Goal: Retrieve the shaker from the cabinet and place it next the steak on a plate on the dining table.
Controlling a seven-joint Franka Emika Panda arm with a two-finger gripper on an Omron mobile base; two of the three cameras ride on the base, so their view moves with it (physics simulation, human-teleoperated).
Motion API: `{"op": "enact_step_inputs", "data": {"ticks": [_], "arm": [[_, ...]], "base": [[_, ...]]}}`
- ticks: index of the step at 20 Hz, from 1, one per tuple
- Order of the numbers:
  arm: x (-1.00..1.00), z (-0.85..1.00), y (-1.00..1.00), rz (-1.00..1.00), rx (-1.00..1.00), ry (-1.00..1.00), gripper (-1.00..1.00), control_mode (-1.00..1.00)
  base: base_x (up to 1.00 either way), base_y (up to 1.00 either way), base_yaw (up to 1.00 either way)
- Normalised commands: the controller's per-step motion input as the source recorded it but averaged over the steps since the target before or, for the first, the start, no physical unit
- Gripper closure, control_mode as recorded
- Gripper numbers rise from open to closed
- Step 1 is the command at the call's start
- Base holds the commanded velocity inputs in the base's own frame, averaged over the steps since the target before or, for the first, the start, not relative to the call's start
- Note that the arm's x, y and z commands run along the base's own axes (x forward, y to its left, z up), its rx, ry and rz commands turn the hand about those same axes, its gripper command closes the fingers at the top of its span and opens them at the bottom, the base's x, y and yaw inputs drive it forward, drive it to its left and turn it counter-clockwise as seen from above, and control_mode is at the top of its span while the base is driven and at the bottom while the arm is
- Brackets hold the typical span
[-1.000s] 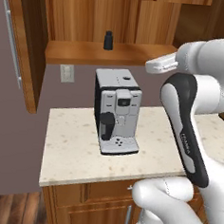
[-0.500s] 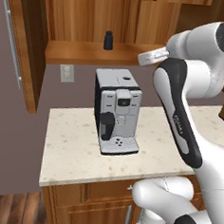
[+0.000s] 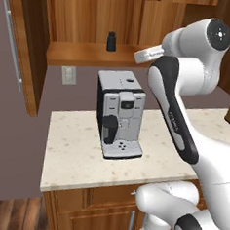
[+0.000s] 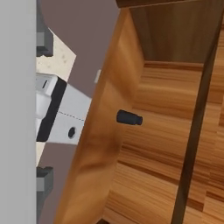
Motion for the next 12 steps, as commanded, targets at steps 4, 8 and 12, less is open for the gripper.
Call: {"op": "enact_step_inputs", "data": {"ticks": [4, 8, 12], "arm": [[0.17, -0.02, 0.05, -0.02, 0.03, 0.00, -1.00, -1.00], [0.10, -0.01, 0.04, -0.02, 0.04, -0.03, -1.00, -1.00], [0.05, -0.01, 0.11, -0.01, 0.00, -0.13, -1.00, -1.00]], "base": [[0.00, 0.00, 0.00], [0.00, 0.00, 0.00], [0.00, 0.00, 0.00]]}}
